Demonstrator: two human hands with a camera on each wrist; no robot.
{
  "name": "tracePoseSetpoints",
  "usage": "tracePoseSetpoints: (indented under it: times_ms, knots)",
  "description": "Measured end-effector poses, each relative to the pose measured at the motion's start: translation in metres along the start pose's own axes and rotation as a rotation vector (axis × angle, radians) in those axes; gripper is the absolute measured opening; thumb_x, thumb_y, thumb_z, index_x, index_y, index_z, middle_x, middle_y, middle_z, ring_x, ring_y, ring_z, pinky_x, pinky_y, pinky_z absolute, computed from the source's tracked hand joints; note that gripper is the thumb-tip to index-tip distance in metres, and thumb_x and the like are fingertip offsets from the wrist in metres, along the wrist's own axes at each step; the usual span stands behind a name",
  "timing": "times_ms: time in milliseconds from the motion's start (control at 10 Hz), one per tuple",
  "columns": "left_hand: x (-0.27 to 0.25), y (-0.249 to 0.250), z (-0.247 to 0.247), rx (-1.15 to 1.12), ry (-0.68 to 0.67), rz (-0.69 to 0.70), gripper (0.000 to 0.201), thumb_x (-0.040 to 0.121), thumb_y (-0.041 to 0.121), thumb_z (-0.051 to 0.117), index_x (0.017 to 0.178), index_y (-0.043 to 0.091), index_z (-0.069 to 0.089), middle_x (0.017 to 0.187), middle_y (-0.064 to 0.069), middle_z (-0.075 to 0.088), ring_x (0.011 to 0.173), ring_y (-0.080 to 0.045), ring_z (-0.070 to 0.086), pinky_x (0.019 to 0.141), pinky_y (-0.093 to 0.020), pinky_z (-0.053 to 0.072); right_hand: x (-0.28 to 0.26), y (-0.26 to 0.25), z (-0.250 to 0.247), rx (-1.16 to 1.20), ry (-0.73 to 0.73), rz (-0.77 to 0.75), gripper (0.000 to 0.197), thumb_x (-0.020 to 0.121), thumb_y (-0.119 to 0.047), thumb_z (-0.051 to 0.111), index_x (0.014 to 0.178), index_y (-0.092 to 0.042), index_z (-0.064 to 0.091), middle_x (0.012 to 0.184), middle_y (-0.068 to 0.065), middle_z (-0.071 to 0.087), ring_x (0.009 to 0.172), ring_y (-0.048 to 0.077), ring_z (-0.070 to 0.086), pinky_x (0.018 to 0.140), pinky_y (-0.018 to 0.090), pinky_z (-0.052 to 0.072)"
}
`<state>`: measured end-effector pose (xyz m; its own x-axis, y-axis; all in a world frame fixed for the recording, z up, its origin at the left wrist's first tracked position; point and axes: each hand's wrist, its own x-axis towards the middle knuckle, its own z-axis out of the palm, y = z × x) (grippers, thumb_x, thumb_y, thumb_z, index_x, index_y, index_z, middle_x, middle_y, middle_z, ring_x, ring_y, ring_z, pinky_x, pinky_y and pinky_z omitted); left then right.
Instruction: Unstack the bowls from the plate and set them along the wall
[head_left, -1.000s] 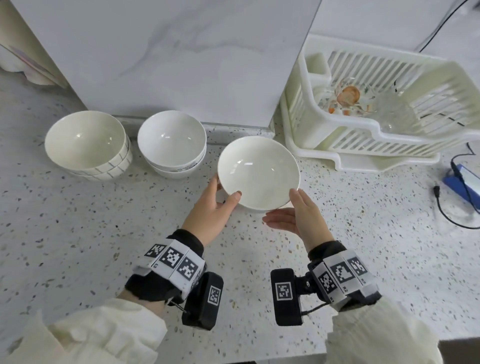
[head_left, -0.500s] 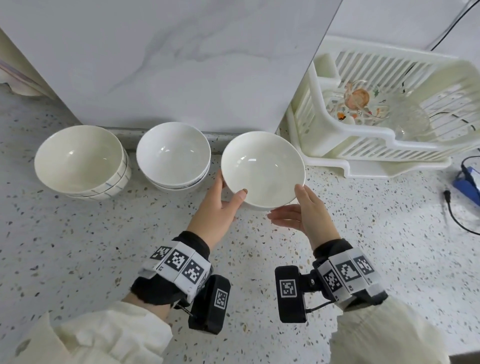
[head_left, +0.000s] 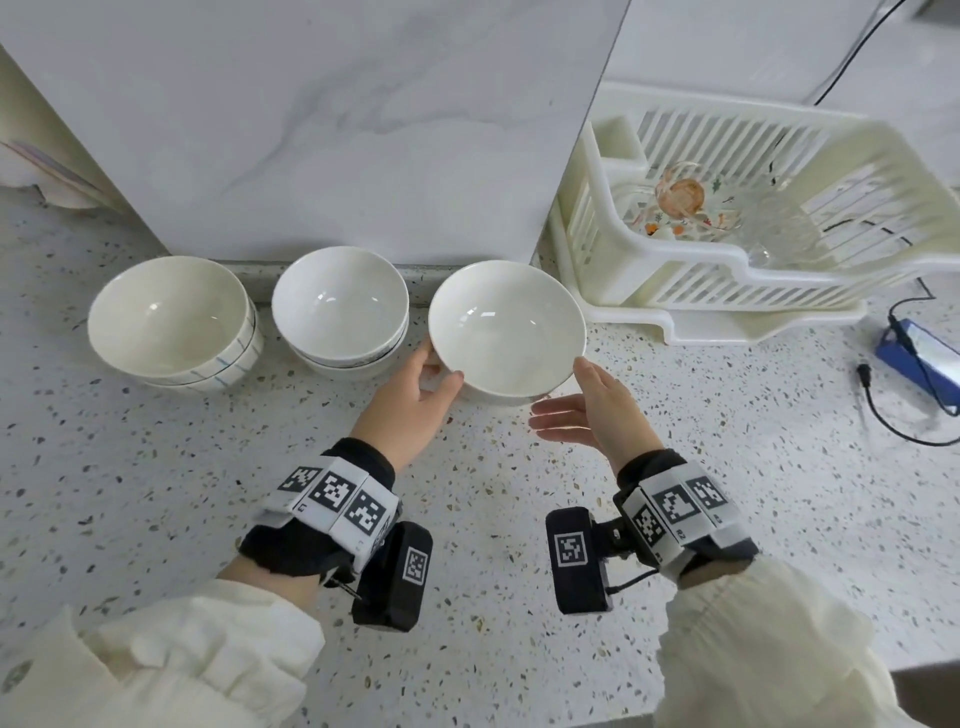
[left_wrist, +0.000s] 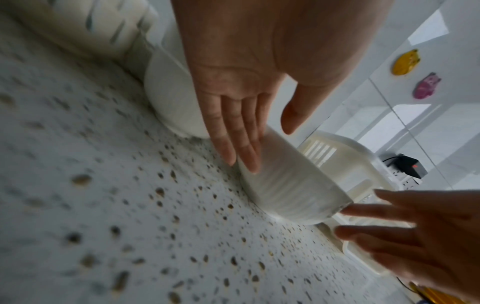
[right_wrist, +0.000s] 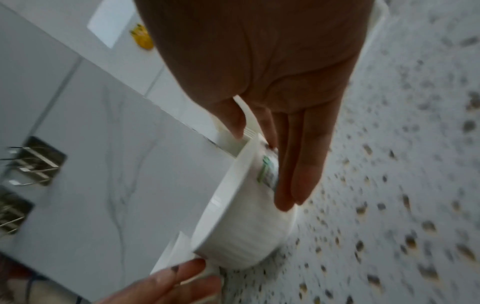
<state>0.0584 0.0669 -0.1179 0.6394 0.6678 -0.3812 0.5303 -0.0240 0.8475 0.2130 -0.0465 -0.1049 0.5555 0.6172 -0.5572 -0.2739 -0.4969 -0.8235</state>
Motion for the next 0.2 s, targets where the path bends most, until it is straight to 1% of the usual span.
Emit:
tracePoseSetpoints:
  times_ms: [100,200]
  knots:
    - [-0.016,0.004,-0.01,0.077,0.01,-0.004,0.037,0.092,0.028,0.041,0.127,0.017,0.047,0.116,-0.001,0.064,0.105,-0.016,0.061,0.098,-0.04,0.046,-0.014,-0.009,-0.01,-0.158,-0.02,-0.04,0.041,0.097,-0.025,0.034,0.135,-0.01,0.039,0.087,0.014,0.065,0.071,0.025,0.065,0.07,0.032,0.056]
    - [-0.04,0.0,-0.015,0.075,0.041,-0.014,0.026,0.092,0.022,0.041,0.113,0.02,0.057,0.1,0.006,0.067,0.098,-0.011,0.063,0.092,-0.031,0.046,-0.045,-0.024,-0.024,-0.31,-0.021,-0.136,0.035,0.094,-0.019,0.04,0.127,-0.01,0.051,0.088,0.006,0.065,0.072,0.018,0.064,0.074,0.028,0.053]
